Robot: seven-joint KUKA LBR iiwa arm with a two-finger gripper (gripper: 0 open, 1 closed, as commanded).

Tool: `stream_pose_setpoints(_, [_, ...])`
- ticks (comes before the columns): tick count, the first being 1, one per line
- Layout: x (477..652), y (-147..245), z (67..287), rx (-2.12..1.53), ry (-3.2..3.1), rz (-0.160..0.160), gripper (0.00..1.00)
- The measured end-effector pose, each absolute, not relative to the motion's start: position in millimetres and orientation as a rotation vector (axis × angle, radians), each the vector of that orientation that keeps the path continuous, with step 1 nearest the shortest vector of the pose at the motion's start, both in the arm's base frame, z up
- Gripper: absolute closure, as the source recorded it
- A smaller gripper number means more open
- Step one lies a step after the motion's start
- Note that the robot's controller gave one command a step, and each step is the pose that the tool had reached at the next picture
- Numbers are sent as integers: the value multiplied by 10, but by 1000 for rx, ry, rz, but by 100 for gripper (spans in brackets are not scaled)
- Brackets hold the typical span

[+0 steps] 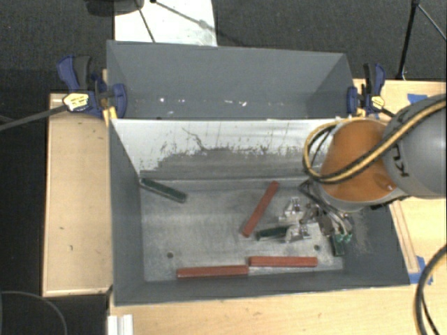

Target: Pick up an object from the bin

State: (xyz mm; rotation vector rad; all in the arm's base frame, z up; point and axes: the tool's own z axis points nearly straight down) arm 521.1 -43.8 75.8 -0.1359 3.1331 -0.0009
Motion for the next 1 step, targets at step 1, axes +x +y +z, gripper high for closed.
stream_pose_setpoints(1, [5184,-394,2298,-243,3127,-1,100])
